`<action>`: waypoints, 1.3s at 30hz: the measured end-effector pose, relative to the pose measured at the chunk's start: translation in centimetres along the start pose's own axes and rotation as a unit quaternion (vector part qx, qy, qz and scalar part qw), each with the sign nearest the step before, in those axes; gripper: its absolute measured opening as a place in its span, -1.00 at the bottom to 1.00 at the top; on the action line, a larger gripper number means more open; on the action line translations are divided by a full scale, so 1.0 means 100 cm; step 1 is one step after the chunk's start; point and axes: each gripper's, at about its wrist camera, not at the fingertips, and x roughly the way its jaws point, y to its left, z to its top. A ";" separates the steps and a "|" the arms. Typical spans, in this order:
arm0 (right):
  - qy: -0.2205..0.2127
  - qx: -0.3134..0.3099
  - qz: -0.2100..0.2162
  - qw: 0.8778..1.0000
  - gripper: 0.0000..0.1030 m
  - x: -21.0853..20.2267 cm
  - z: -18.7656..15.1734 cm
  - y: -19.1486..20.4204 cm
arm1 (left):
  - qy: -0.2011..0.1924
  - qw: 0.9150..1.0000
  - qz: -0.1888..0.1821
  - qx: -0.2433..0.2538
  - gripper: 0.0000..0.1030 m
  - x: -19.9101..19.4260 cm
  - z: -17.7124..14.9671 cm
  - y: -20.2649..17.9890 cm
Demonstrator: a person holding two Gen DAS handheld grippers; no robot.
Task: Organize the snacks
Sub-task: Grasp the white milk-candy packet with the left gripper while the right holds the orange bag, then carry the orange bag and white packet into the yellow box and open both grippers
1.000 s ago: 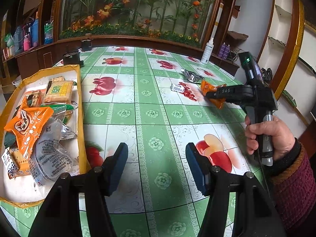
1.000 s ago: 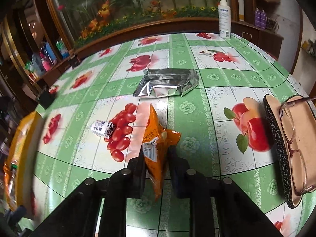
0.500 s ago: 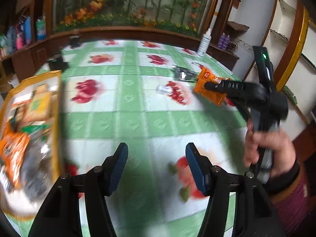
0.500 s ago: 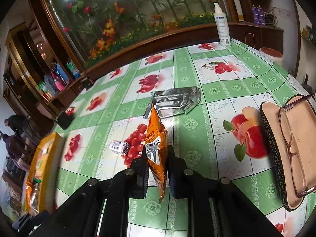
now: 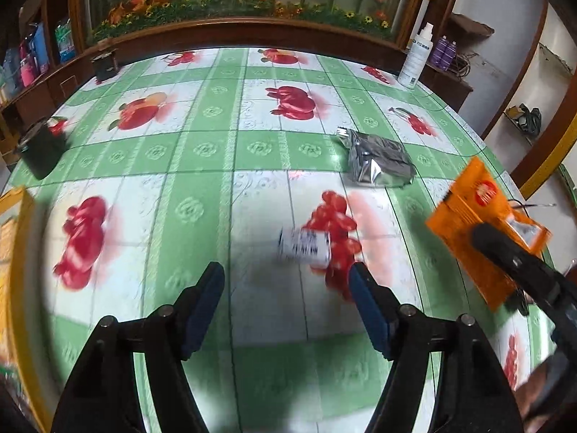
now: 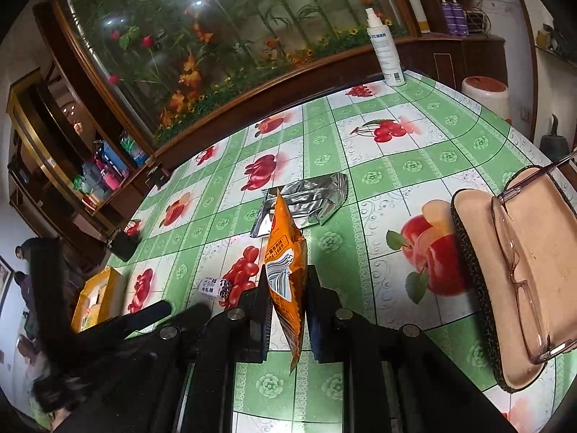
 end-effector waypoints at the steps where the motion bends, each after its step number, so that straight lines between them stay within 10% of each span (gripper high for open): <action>1: 0.000 0.000 0.001 1.000 -0.66 0.000 0.001 0.000 | 0.002 1.000 0.004 0.001 0.37 0.006 0.003 0.000; 6: 0.004 -0.007 0.002 1.000 -0.66 0.002 0.001 0.002 | -0.009 0.999 0.021 0.026 -0.39 0.015 0.004 -0.007; 18: 0.029 -0.076 0.009 0.997 -0.66 0.017 -0.019 0.040 | -0.034 0.999 0.002 0.001 -0.39 -0.026 -0.055 0.019; 39: 0.049 -0.104 0.009 0.993 -0.66 0.031 -0.035 0.055 | -0.059 0.998 -0.009 -0.009 -0.39 -0.043 -0.050 0.034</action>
